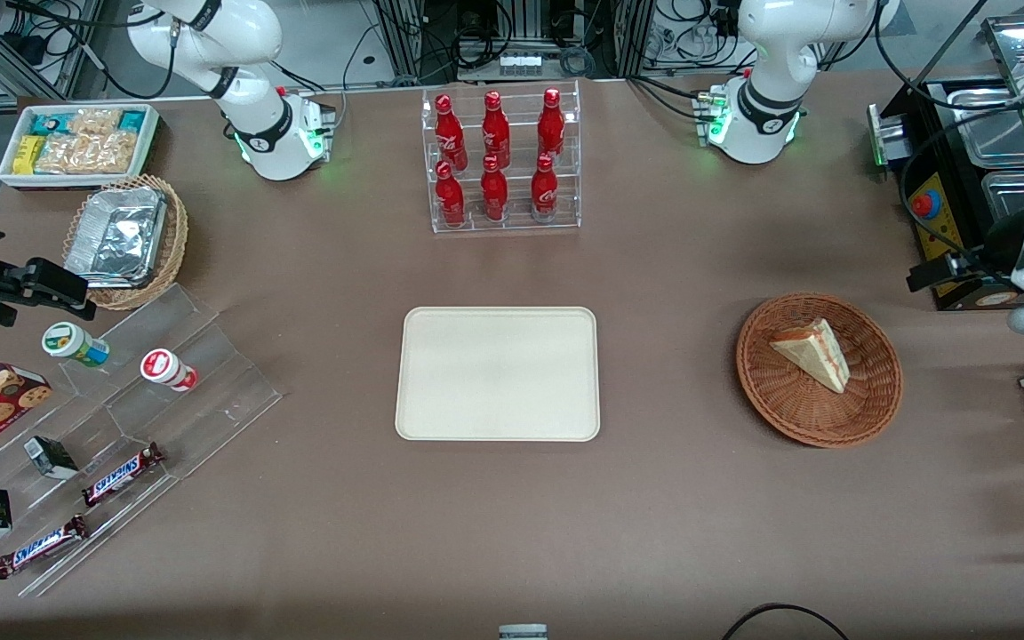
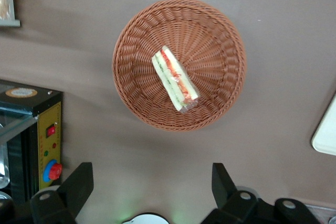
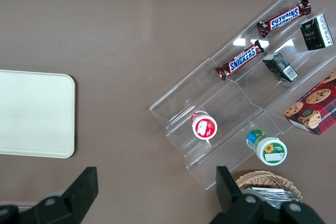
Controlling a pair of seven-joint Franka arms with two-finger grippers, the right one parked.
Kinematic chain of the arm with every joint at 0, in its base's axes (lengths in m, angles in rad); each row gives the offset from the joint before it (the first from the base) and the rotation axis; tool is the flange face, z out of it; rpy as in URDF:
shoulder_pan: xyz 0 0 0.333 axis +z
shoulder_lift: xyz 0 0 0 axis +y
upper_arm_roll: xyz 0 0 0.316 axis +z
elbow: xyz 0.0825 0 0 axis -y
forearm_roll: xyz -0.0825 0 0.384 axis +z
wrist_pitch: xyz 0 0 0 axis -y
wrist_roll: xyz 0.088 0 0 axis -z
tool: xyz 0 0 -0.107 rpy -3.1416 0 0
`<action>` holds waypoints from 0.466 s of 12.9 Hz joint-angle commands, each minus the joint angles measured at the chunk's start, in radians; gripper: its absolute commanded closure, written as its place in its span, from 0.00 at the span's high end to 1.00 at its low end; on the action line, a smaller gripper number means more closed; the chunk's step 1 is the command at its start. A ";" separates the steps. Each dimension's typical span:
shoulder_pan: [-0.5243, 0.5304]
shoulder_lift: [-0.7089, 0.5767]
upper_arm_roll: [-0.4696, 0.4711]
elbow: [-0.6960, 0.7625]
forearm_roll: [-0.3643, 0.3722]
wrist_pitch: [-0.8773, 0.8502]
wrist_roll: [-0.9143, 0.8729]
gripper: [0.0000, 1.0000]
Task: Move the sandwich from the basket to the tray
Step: 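Move the left gripper over the wicker basket holding the sandwich, then lower the left gripper into the basket and close it on the sandwich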
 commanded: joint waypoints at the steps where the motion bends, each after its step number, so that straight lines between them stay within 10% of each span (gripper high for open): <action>1: 0.005 0.001 -0.012 -0.106 -0.002 0.092 -0.115 1.00; 6: 0.006 -0.008 -0.012 -0.362 -0.011 0.374 -0.346 1.00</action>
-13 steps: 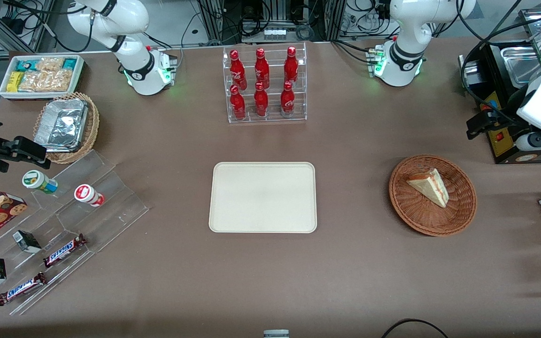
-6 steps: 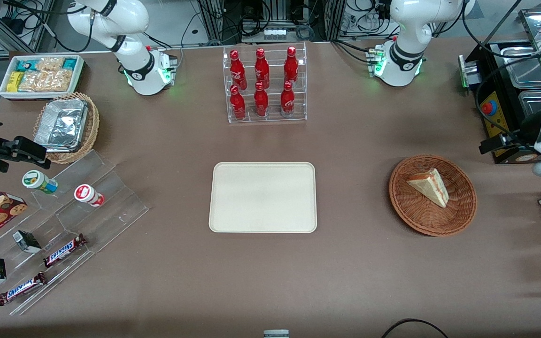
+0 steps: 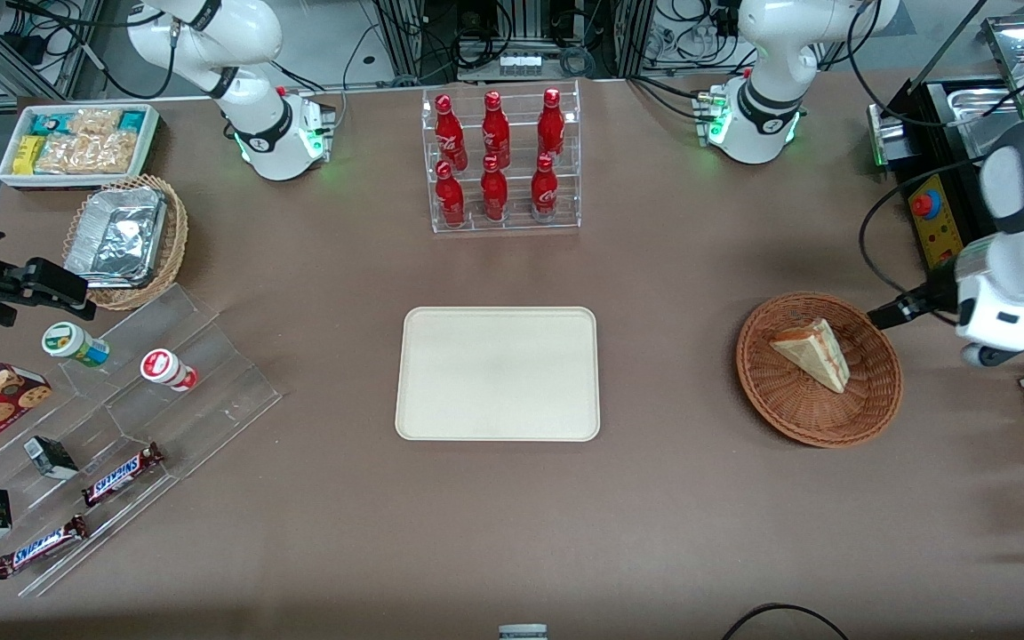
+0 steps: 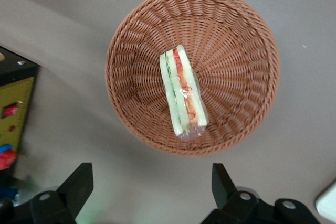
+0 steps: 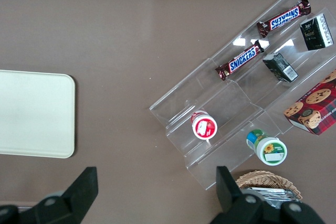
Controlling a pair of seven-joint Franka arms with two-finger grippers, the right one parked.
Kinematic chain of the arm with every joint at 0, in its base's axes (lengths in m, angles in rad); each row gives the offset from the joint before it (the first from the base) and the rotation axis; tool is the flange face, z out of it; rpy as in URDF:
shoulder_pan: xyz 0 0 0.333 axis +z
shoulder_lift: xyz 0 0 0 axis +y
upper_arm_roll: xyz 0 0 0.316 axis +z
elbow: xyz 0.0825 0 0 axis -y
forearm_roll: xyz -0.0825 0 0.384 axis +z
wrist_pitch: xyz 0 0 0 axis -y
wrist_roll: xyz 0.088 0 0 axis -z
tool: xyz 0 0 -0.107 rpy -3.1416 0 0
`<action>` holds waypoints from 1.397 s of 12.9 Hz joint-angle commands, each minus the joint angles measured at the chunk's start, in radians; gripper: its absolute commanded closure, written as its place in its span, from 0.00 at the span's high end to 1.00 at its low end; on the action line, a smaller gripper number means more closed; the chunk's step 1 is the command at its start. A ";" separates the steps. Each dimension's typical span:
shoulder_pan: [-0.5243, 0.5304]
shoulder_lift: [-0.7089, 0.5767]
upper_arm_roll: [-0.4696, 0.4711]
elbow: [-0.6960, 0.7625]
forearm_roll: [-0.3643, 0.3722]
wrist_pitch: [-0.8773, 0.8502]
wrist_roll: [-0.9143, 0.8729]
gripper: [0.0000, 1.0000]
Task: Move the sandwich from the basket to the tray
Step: 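Lower the left gripper into the basket and close it on the sandwich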
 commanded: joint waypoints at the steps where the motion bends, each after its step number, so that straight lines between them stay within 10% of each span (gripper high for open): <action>1: 0.006 -0.032 -0.004 -0.142 -0.012 0.148 -0.113 1.00; 15: -0.059 0.210 -0.009 -0.286 -0.015 0.616 -0.369 0.99; 18: -0.066 0.214 -0.009 -0.288 -0.011 0.602 -0.359 0.65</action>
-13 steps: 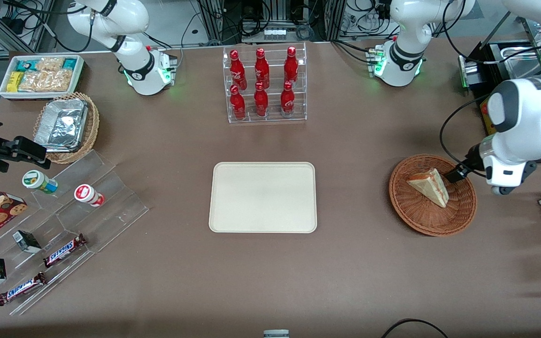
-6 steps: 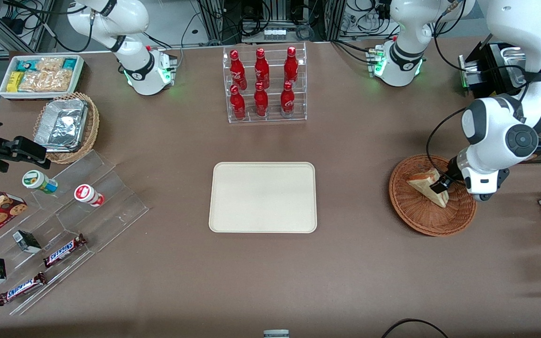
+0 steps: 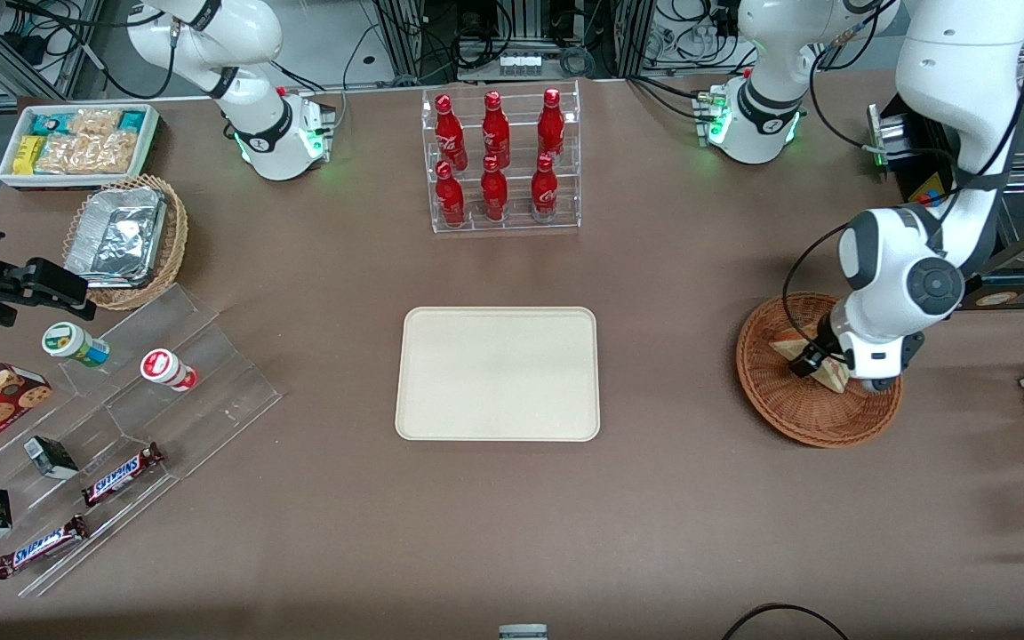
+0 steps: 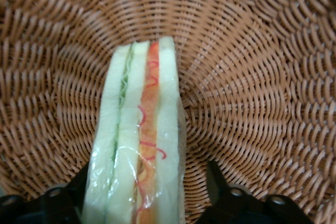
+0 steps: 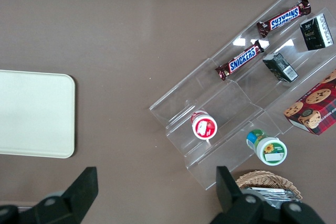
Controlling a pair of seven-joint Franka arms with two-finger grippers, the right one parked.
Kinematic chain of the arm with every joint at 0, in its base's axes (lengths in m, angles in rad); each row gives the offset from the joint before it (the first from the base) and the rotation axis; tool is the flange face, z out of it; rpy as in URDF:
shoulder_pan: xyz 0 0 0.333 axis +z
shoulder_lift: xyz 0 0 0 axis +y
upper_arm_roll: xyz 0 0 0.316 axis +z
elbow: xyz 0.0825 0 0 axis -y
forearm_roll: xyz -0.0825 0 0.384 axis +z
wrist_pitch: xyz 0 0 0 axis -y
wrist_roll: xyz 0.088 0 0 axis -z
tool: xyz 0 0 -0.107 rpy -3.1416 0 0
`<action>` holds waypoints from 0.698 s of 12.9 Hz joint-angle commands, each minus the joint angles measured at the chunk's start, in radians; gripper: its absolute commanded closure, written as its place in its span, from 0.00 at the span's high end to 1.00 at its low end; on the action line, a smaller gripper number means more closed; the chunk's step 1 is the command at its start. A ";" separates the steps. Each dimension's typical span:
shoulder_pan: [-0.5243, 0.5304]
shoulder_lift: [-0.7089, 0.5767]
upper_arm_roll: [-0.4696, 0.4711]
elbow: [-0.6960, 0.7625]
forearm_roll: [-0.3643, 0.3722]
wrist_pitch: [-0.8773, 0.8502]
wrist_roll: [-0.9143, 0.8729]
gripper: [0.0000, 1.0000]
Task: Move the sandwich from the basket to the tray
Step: 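Lower the left gripper into the basket and close it on the sandwich, then lift the sandwich and carry it with the left gripper over the tray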
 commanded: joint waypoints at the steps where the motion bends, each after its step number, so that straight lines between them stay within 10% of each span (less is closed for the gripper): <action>1: -0.004 -0.013 0.004 -0.004 0.003 -0.017 0.006 0.52; 9: -0.047 -0.098 -0.009 0.255 0.014 -0.476 0.115 0.33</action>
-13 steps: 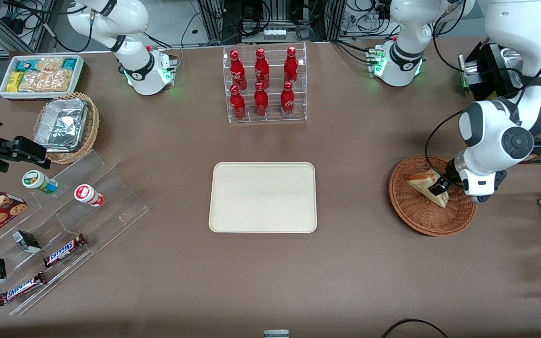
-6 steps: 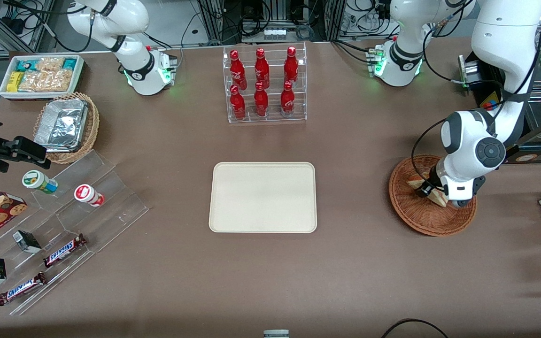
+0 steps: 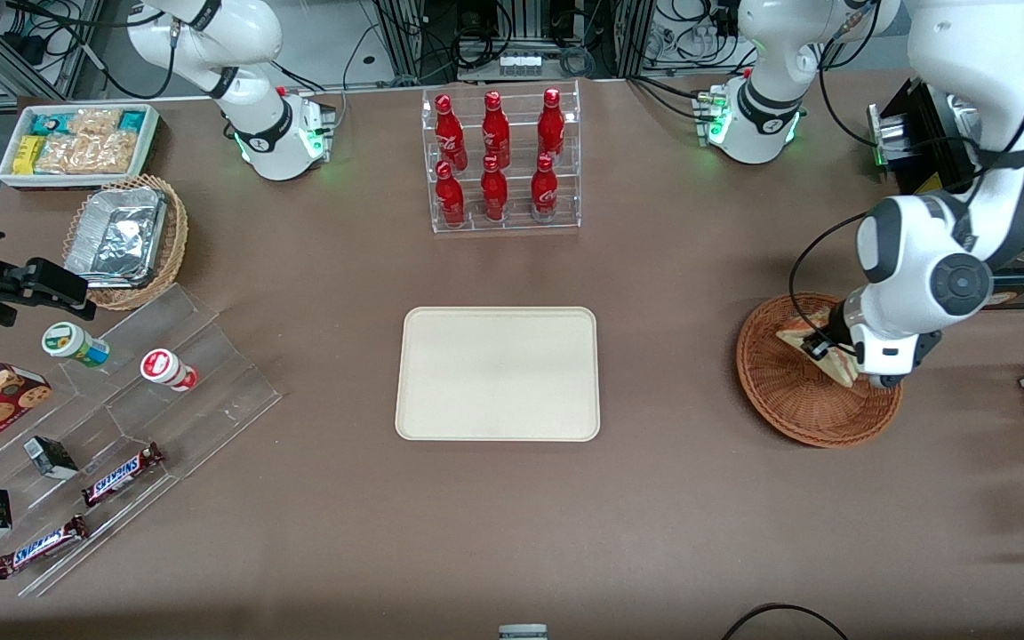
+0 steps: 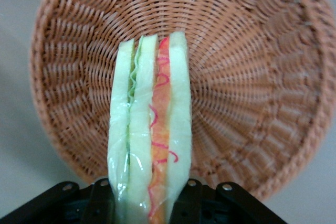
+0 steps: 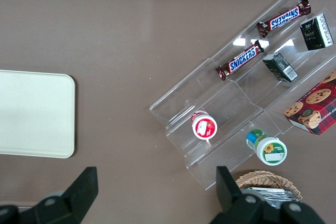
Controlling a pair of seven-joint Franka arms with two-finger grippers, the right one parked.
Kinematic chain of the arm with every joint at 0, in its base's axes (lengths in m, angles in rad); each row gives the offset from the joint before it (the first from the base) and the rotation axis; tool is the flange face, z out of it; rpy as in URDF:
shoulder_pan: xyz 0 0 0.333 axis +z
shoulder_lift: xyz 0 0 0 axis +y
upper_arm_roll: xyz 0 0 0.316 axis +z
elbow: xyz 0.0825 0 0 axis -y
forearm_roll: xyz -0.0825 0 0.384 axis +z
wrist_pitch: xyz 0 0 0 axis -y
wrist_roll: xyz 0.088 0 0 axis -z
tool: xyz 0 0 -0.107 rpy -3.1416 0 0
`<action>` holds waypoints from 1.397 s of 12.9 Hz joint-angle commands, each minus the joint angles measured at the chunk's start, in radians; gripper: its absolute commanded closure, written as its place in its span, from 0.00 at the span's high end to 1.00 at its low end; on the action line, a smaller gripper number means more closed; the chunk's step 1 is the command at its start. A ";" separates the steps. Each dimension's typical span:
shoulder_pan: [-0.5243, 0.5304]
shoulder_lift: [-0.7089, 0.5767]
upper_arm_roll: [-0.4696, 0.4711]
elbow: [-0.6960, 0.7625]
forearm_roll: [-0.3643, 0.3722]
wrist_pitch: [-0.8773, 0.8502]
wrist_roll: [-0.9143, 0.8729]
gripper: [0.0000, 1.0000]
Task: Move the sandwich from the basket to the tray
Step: 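Lift the sandwich and carry it with the left gripper over the tray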
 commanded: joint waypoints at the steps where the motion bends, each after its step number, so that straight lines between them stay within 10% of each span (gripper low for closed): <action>1: -0.066 0.005 -0.004 0.175 0.003 -0.206 0.061 0.33; 8: -0.376 0.204 -0.027 0.384 -0.033 -0.203 0.068 0.33; 18: -0.503 0.498 -0.171 0.562 -0.048 0.120 0.159 0.37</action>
